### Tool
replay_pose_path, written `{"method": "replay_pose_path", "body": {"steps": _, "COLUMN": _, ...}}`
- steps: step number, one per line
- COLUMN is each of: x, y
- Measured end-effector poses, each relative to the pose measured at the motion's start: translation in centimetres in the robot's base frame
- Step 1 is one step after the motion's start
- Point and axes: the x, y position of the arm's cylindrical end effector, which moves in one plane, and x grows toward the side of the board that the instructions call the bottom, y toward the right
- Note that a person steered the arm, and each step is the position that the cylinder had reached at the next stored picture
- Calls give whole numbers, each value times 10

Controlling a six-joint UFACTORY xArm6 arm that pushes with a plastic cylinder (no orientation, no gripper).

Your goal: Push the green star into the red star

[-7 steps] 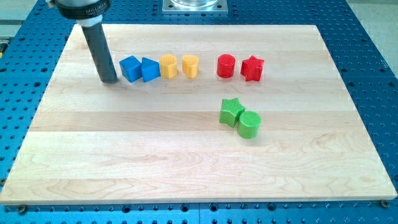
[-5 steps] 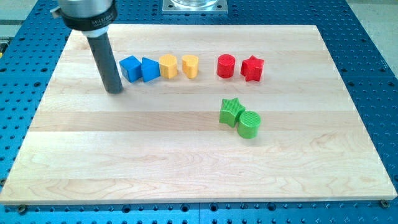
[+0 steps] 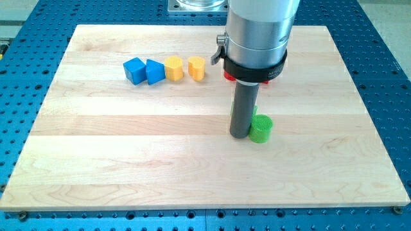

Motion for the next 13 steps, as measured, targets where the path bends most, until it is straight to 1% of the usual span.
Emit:
{"method": "replay_pose_path", "body": {"steps": 2, "x": -4, "y": -14}}
{"method": "replay_pose_path", "body": {"steps": 3, "x": -25, "y": 16}}
{"method": "replay_pose_path", "body": {"steps": 5, "x": -45, "y": 94}}
{"method": "replay_pose_path", "body": {"steps": 6, "x": -45, "y": 94}}
{"method": "replay_pose_path", "body": {"steps": 7, "x": -22, "y": 95}}
{"method": "replay_pose_path", "body": {"steps": 8, "x": 31, "y": 105}}
{"method": "replay_pose_path", "body": {"steps": 9, "x": 64, "y": 90}}
{"method": "replay_pose_path", "body": {"steps": 10, "x": 65, "y": 37}}
{"method": "replay_pose_path", "body": {"steps": 11, "x": 45, "y": -8}}
{"method": "replay_pose_path", "body": {"steps": 12, "x": 0, "y": -19}}
{"method": "replay_pose_path", "body": {"steps": 13, "x": -37, "y": -8}}
